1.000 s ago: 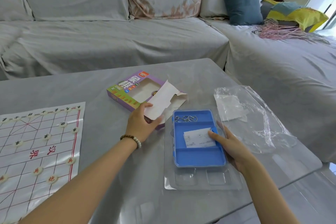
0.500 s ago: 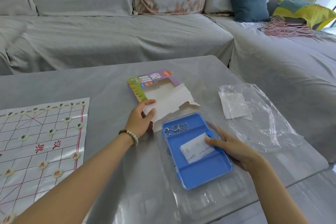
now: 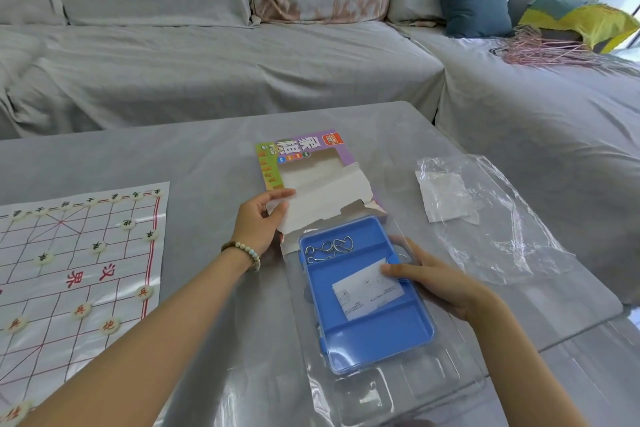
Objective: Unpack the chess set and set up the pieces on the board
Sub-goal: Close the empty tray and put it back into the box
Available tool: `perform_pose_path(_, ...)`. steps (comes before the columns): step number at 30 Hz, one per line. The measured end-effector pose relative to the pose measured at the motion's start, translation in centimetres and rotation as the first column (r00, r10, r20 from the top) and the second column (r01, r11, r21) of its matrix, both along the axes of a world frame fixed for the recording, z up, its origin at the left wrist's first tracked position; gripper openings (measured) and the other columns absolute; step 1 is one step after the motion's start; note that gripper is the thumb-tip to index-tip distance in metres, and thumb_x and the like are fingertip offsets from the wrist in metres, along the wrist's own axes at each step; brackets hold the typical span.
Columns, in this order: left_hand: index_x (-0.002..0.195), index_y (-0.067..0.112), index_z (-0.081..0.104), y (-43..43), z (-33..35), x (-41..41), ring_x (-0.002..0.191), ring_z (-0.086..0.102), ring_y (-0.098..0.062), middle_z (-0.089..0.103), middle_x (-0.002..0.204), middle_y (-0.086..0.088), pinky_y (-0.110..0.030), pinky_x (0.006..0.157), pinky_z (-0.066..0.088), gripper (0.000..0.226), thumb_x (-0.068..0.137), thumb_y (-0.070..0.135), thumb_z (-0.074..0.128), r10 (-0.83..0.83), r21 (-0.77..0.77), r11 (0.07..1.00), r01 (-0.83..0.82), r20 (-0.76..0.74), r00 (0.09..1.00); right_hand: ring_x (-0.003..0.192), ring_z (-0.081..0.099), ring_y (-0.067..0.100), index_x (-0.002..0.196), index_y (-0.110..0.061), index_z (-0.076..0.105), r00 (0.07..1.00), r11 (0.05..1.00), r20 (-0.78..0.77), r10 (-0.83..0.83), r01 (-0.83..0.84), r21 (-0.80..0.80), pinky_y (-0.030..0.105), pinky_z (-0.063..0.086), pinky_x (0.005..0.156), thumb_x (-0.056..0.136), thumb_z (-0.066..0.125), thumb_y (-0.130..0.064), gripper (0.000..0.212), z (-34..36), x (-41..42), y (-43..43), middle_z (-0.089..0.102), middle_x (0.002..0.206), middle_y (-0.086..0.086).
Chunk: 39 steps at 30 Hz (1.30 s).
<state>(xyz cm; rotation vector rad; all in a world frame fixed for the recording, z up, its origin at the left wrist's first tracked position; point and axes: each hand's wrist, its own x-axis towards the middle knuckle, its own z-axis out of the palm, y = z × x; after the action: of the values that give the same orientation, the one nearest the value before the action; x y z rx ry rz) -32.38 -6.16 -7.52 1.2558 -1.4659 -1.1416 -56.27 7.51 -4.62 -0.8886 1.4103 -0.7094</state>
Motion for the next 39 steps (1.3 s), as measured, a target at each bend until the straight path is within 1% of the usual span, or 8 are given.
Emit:
perform_pose_path(6,0.104,0.025,0.067,0.2,0.1,-0.6,0.051,0.049,-0.025,0.066,0.095,0.001,-0.021,0.041,0.047,0.022,0.093,0.012,0.053,0.016,-0.003,1.000,-0.016,0.024,1.000,0.082,0.071,0.014,0.119,-0.020,0.041,0.975,0.987,-0.182,-0.127,0.107,-0.116,0.025,0.057,0.063,0.084,0.063,-0.035,0.044,-0.4,1.0,-1.4,0.067,0.106,0.004)
perform_pose_path(10,0.106,0.021,0.069,-0.2,0.3,-1.0,0.034,0.033,-0.011,0.056,0.068,-0.009,-0.017,0.034,0.036,0.022,0.092,0.012,0.054,0.125,0.080,0.990,-0.117,-0.095,0.988,0.084,0.071,0.014,0.127,-0.024,0.036,0.969,0.992,-0.235,-0.077,0.050,-0.119,0.034,0.059,0.075,0.083,0.064,-0.039,0.055,-1.2,1.8,-2.0,0.071,0.102,0.003)
perform_pose_path(20,0.096,0.024,0.069,-0.7,0.5,-0.8,0.030,0.035,-0.007,0.066,0.078,0.000,-0.017,0.032,0.036,0.020,0.092,0.011,0.055,0.093,0.077,0.993,-0.085,-0.105,0.990,0.079,0.072,0.020,0.133,-0.038,0.022,0.977,0.981,-0.206,-0.062,0.021,-0.195,0.030,0.058,0.064,0.081,0.069,-0.028,0.071,-0.1,1.7,-2.8,0.072,0.094,0.004)
perform_pose_path(27,0.102,0.018,0.069,-0.3,1.0,-0.9,0.035,0.044,-0.011,0.065,0.088,-0.007,-0.019,0.033,0.037,0.019,0.092,0.011,0.055,0.061,0.041,0.997,-0.058,-0.074,0.995,0.084,0.066,0.037,0.117,-0.028,0.036,0.989,0.986,-0.122,-0.080,0.060,-0.154,0.057,0.049,0.082,0.085,0.066,-0.021,0.045,0.3,1.4,-3.7,0.067,0.101,0.023)
perform_pose_path(30,0.103,0.014,0.069,-0.2,0.9,-1.0,0.087,0.054,-0.050,0.066,0.111,-0.015,-0.042,0.062,0.050,0.018,0.091,0.010,0.055,0.080,0.011,0.997,-0.080,-0.072,0.994,0.084,0.070,0.032,0.118,-0.026,0.038,0.982,0.992,-0.184,-0.045,0.022,-0.126,0.052,0.054,0.080,0.086,0.064,-0.024,0.042,0.3,1.7,-4.0,0.069,0.097,0.017)
perform_pose_path(32,0.101,0.017,0.069,-0.2,0.7,-1.2,0.103,0.048,-0.054,0.066,0.111,-0.015,-0.051,0.077,0.049,0.018,0.091,0.011,0.055,0.081,0.008,0.997,-0.081,-0.065,0.995,0.079,0.071,0.025,0.120,-0.023,0.038,0.971,0.994,-0.236,-0.022,-0.004,-0.111,0.042,0.058,0.074,0.086,0.064,-0.026,0.043,0.4,1.8,-4.2,0.070,0.092,0.011)
perform_pose_path(37,0.100,0.018,0.070,-0.4,0.4,-1.1,0.099,0.052,-0.051,0.067,0.110,-0.009,-0.049,0.078,0.051,0.018,0.091,0.012,0.056,0.085,0.005,0.996,-0.085,-0.058,0.995,0.073,0.070,0.016,0.129,-0.022,0.034,0.947,0.996,-0.320,0.010,-0.037,-0.078,0.025,0.055,0.057,0.084,0.065,-0.035,0.057,0.5,1.5,-3.5,0.071,0.085,0.004)
perform_pose_path(39,0.097,0.022,0.070,-0.5,0.5,-1.0,0.067,0.054,-0.043,0.069,0.103,-0.006,-0.031,0.061,0.052,0.018,0.091,0.013,0.056,0.083,-0.007,0.997,-0.083,-0.048,0.995,0.073,0.070,0.015,0.137,-0.025,0.031,0.954,0.998,-0.301,0.001,-0.022,-0.066,0.021,0.052,0.054,0.082,0.067,-0.036,0.067,0.3,1.4,-3.3,0.072,0.087,0.003)
